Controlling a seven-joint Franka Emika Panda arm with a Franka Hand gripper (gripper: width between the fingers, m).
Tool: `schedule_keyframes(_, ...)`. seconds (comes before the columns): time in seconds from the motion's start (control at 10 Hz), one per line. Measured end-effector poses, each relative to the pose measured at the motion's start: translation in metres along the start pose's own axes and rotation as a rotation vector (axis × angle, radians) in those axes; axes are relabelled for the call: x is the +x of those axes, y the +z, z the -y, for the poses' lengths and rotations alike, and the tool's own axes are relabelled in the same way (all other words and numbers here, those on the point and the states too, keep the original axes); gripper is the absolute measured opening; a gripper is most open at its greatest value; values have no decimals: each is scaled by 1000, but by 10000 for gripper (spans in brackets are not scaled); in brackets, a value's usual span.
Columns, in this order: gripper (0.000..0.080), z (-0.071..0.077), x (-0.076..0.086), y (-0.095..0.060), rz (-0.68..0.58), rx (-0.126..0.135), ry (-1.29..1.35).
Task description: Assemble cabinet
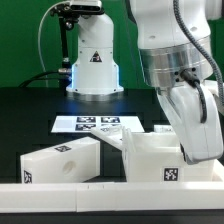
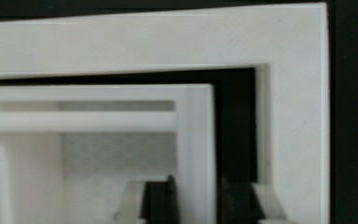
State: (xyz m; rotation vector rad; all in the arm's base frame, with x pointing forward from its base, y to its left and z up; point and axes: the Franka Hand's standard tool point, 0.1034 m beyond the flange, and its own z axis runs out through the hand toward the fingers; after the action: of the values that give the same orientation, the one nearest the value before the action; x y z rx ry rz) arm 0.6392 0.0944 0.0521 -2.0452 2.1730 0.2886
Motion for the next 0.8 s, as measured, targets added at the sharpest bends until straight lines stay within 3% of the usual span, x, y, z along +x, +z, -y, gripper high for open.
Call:
schedule_keyframes(0.1,82,1,0,-1,-1,1,-1)
schedule_keyframes(0.8,84,11,-9,0,-20,20,-5)
